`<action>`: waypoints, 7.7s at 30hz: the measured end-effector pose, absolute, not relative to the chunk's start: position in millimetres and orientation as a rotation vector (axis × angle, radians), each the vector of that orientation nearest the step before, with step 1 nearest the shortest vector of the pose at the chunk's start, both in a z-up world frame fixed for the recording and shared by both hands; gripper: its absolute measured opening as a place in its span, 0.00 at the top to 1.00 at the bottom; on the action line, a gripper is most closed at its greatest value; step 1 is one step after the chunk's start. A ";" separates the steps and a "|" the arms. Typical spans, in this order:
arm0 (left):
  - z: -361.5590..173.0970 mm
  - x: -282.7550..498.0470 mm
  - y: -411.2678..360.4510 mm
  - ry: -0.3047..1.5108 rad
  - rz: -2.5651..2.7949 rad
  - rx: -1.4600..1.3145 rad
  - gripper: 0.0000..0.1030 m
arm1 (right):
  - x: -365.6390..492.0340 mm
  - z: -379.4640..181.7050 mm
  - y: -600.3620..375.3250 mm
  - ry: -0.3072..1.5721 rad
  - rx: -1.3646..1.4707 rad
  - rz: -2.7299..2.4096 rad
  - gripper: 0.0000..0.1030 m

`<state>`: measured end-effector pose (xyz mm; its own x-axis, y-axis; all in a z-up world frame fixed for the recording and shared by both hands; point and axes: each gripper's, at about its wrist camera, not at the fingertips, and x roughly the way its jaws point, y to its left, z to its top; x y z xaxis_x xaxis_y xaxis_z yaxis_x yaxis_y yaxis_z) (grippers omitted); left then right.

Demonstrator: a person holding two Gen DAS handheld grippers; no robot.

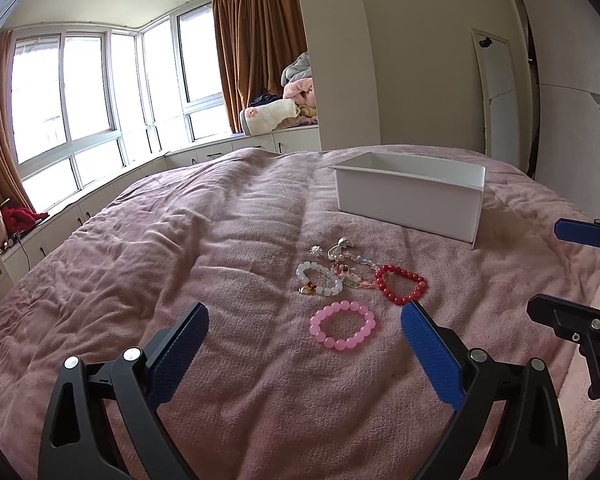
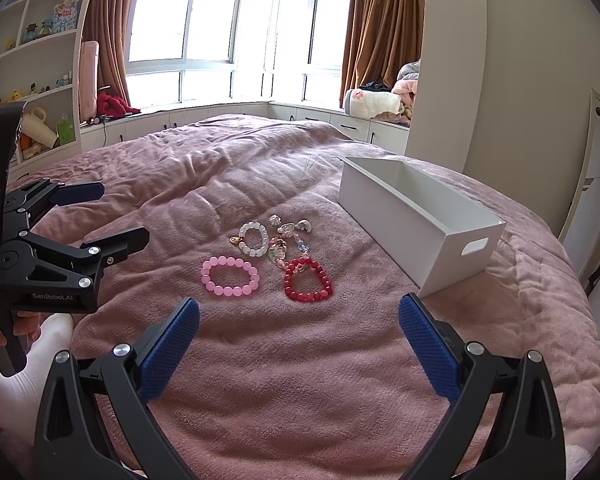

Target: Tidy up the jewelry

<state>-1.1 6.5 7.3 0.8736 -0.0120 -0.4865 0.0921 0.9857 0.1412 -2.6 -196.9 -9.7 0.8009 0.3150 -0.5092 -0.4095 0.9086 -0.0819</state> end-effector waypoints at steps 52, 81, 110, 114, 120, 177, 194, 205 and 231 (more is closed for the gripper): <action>2.8 0.8 12.6 0.546 -0.033 0.130 0.09 | -3.6 -6.4 -197.6 0.499 -0.182 0.399 0.04; -53.3 109.2 28.0 0.745 -0.018 0.082 0.04 | 163.2 -36.1 -175.7 0.715 -0.268 0.449 0.27; -63.8 144.0 30.3 0.916 -0.148 0.047 0.84 | 204.0 -73.7 -183.9 0.887 -0.078 0.670 0.90; -24.3 148.2 25.3 0.897 -0.170 0.061 0.84 | 200.9 -49.7 -186.9 0.814 -0.074 0.691 0.90; 46.6 153.5 8.7 0.879 -0.205 0.142 0.84 | 204.7 1.1 -200.9 0.687 -0.020 0.694 0.90; 16.0 300.0 -75.9 0.791 -0.172 0.019 0.27 | 295.9 46.9 -337.6 0.540 0.088 0.344 0.39; -94.7 319.4 -106.2 1.031 -0.300 0.051 0.78 | 302.0 42.1 -352.0 0.548 0.164 0.347 0.39; -73.6 309.3 -99.5 0.976 -0.332 0.047 0.84 | 302.1 41.4 -345.7 0.557 0.152 0.361 0.39; 106.2 335.7 -145.9 0.711 -0.382 0.069 0.84 | 304.8 36.0 -347.3 0.598 0.126 0.357 0.37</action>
<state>335.7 -145.9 106.2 0.6914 -0.3182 -0.6486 0.3647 0.9287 -0.0669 304.8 -347.3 36.0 0.7674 0.3643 -0.5276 -0.2921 0.9312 0.2181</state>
